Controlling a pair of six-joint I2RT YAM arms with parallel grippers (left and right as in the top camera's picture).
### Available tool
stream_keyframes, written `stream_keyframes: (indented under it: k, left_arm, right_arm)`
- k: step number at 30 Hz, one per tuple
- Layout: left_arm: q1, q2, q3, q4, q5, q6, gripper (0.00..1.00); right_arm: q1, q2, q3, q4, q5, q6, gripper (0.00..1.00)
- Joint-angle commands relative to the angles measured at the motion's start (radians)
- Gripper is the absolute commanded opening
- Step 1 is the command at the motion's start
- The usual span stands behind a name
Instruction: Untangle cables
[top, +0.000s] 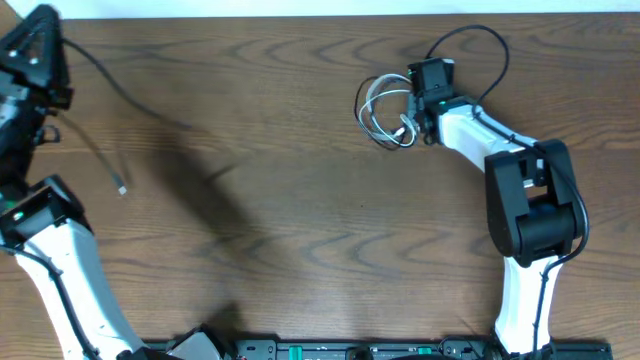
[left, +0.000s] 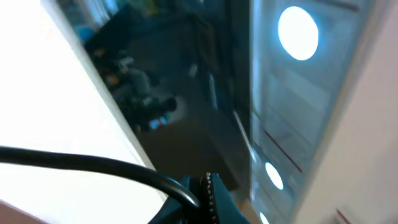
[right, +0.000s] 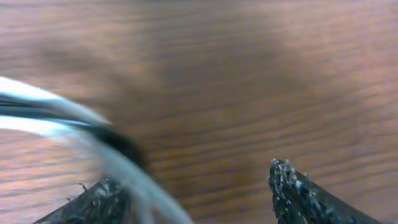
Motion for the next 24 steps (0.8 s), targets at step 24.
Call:
stream_keyframes:
  k: [24]
  left_arm:
    - [-0.251, -0.018, 0.01, -0.304, 0.079, 0.472, 0.07]
  right_arm:
    - [0.073, -0.004, 0.003, 0.044, -1.045, 0.07, 0.58]
